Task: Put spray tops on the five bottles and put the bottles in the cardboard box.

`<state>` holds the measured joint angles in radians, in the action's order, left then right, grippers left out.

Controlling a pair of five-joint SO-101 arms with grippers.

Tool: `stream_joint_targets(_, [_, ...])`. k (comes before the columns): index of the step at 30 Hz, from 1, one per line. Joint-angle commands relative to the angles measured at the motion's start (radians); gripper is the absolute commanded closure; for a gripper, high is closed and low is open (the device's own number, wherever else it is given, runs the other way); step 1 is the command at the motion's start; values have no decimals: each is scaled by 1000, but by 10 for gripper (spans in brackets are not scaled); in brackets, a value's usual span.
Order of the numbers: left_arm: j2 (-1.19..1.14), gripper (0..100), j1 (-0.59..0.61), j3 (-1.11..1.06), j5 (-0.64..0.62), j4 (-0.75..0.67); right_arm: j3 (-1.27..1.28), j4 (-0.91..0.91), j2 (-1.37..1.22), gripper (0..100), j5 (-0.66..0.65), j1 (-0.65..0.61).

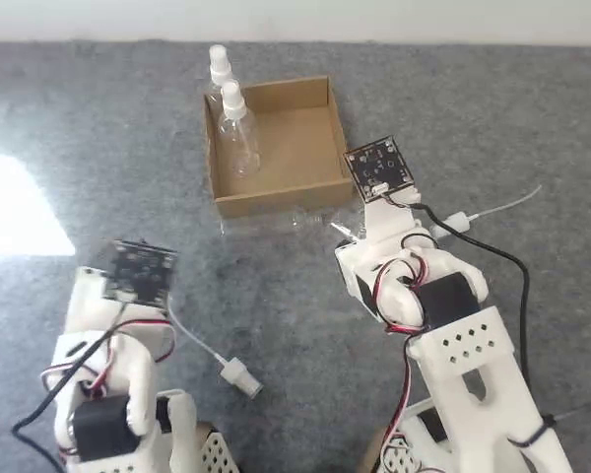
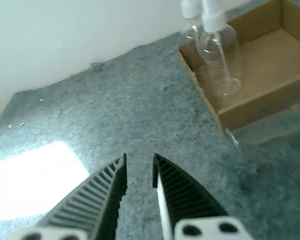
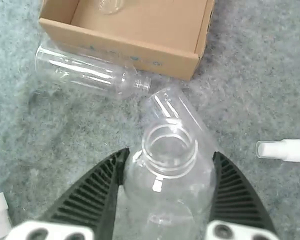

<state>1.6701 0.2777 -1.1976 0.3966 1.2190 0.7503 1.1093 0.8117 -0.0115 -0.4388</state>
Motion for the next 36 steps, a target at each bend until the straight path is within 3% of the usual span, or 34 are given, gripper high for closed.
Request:
stream_joint_targets(1, [-5, 922, -68, 54, 21, 61, -12, -24, 42, 804, 46, 45])
stream_joint_targets(8, [-5, 920, -206, 13, 20, 115, -15, -54, 44, 802, 71, 116])
stream_joint_targets(15, [-9, 922, -212, -10, 20, 109, -12, -73, 36, 803, 91, 117])
stream_joint_targets(24, [-350, 923, -218, 104, 20, 112, 3, -102, 36, 804, 92, 159])
stream_joint_targets(30, [-493, 923, -305, 159, 28, 115, 35, -157, 44, 804, 92, 188])
stream_joint_targets(36, [-603, 920, -370, 268, 195, 226, 31, -182, 47, 804, 133, 275])
